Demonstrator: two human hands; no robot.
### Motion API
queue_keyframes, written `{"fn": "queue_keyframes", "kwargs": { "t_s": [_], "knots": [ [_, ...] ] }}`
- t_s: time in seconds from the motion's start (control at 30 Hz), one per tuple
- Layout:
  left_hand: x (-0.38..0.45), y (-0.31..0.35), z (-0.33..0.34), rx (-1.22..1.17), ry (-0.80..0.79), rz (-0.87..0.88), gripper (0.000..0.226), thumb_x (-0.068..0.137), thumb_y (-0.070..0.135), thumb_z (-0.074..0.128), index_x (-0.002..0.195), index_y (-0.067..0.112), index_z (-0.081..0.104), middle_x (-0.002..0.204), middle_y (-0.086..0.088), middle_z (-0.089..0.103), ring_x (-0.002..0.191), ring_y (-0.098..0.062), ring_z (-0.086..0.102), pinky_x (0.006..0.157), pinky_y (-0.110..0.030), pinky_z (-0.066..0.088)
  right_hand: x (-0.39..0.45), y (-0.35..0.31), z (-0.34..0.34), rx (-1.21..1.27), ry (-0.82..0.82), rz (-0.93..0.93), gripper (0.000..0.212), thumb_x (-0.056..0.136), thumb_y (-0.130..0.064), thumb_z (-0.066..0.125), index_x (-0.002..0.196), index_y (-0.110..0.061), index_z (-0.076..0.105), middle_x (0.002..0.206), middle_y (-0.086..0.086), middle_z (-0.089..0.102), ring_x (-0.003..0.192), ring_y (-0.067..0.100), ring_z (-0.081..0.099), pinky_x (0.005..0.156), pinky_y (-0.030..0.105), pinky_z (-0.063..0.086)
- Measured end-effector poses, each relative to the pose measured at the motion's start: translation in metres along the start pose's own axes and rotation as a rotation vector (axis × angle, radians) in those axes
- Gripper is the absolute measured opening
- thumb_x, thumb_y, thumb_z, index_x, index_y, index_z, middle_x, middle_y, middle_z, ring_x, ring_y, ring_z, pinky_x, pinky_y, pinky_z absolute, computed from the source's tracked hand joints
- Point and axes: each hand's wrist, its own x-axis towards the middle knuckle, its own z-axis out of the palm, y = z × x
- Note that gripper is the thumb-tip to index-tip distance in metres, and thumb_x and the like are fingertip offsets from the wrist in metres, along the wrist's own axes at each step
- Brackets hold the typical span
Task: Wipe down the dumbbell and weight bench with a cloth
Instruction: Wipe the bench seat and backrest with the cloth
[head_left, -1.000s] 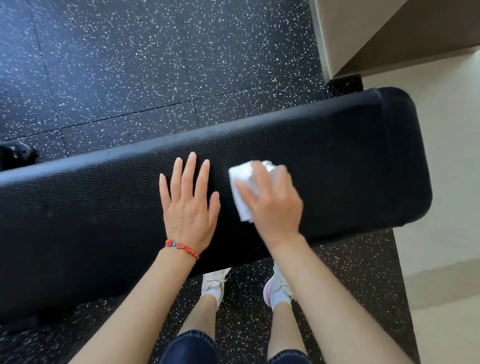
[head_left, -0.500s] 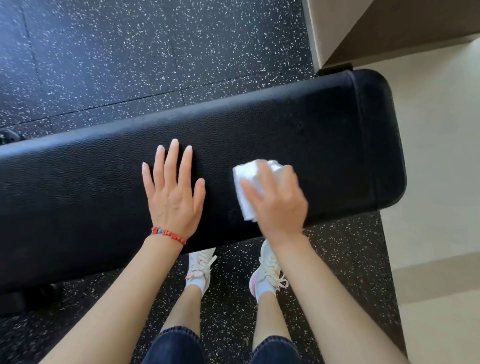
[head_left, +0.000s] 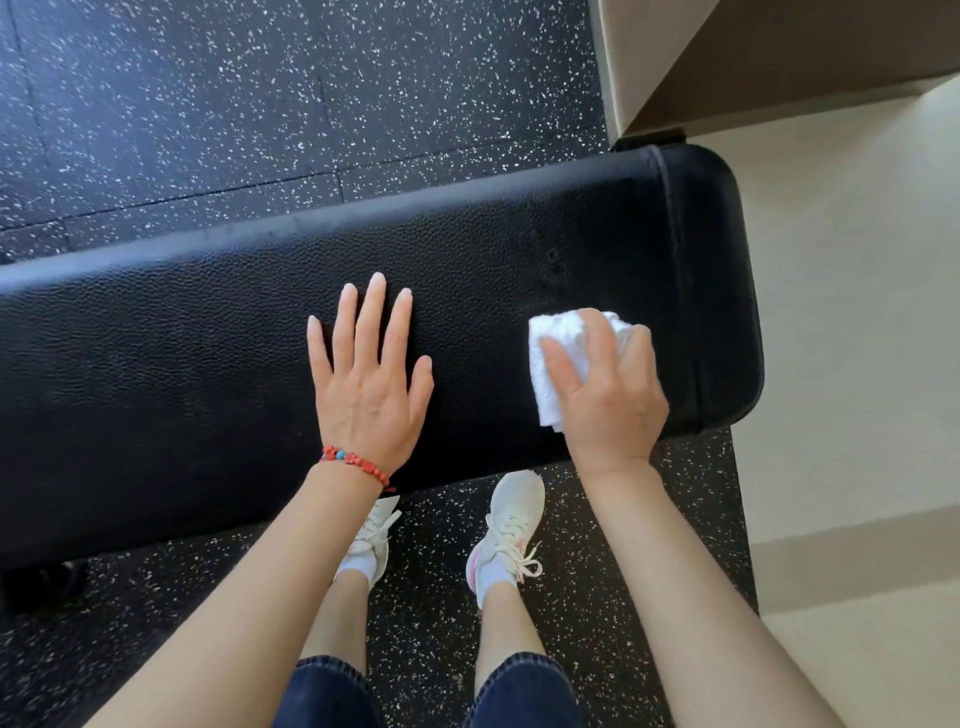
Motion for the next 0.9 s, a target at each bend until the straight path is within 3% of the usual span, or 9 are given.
{"fn": "queue_keyframes", "kwargs": {
  "t_s": [0.23, 0.43, 0.57, 0.9],
  "knots": [
    [0.003, 0.008, -0.001, -0.015, 0.066, -0.035, 0.052, 0.09, 0.03, 0.04, 0.135, 0.005, 0.045, 0.145, -0.018, 0.038, 0.135, -0.037, 0.03, 0.11, -0.056, 0.015, 0.099, -0.027, 0.025, 0.026, 0.015, 0.03, 0.038, 0.087, -0.041, 0.056, 0.106, -0.01, 0.064, 0.091, 0.021, 0.058, 0.08, 0.032, 0.058, 0.052, 0.034, 0.046],
    [0.026, 0.051, -0.003, -0.055, 0.083, 0.071, 0.053, 0.09, 0.032, 0.041, 0.137, 0.006, 0.044, 0.145, -0.018, 0.038, 0.135, -0.037, 0.031, 0.11, -0.054, 0.017, 0.061, 0.008, 0.015, -0.012, 0.155, -0.017, 0.033, 0.085, -0.039, 0.061, 0.097, -0.009, 0.068, 0.077, 0.017, 0.059, 0.065, 0.028, 0.06, 0.043, 0.03, 0.046],
    [0.038, 0.07, 0.004, -0.058, 0.024, 0.06, 0.054, 0.09, 0.033, 0.039, 0.139, 0.008, 0.041, 0.147, -0.016, 0.036, 0.136, -0.036, 0.029, 0.111, -0.054, 0.015, 0.027, 0.04, -0.004, -0.023, 0.06, -0.016, 0.038, 0.088, -0.042, 0.054, 0.096, -0.007, 0.068, 0.072, 0.016, 0.053, 0.059, 0.025, 0.054, 0.041, 0.028, 0.045],
    [0.038, 0.071, 0.011, -0.022, 0.014, 0.035, 0.055, 0.09, 0.033, 0.037, 0.138, 0.006, 0.041, 0.147, -0.017, 0.035, 0.136, -0.037, 0.028, 0.111, -0.055, 0.014, 0.115, 0.03, 0.005, 0.017, 0.014, 0.054, 0.033, 0.086, -0.038, 0.06, 0.099, -0.009, 0.067, 0.083, 0.021, 0.058, 0.072, 0.032, 0.058, 0.048, 0.03, 0.042]
  ]
}}
